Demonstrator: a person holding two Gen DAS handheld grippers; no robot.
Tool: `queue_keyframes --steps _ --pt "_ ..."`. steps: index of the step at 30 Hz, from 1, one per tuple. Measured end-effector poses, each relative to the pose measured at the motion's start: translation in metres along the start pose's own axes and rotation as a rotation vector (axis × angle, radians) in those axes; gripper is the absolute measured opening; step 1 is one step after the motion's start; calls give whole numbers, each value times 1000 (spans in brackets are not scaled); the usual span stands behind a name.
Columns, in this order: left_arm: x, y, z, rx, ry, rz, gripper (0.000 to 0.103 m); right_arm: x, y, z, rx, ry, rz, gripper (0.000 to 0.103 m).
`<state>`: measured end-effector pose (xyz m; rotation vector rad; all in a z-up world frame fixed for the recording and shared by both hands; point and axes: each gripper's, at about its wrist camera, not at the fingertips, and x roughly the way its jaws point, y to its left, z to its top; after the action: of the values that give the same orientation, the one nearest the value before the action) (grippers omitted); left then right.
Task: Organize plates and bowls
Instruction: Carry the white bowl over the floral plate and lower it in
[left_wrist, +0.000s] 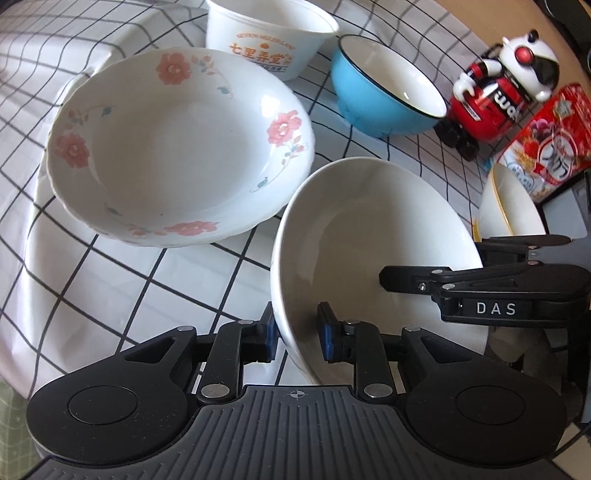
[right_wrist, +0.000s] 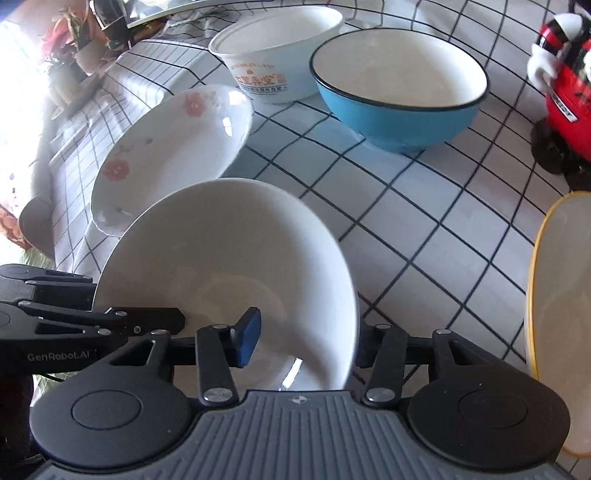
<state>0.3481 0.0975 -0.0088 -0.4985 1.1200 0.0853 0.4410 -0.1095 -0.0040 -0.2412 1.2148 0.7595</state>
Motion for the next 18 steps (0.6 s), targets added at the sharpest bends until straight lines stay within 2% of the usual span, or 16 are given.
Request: queue_keyframes --steps 3,11,18 --pt "1 -2 2 3 10 1 25 1 1 1 -4 16 -12 49" --pt "3 6 8 -90 31 -9 26 0 4 0 25 12 -29 51" --pt "4 -3 6 7 45 12 26 -4 8 -8 66 30 -73 52"
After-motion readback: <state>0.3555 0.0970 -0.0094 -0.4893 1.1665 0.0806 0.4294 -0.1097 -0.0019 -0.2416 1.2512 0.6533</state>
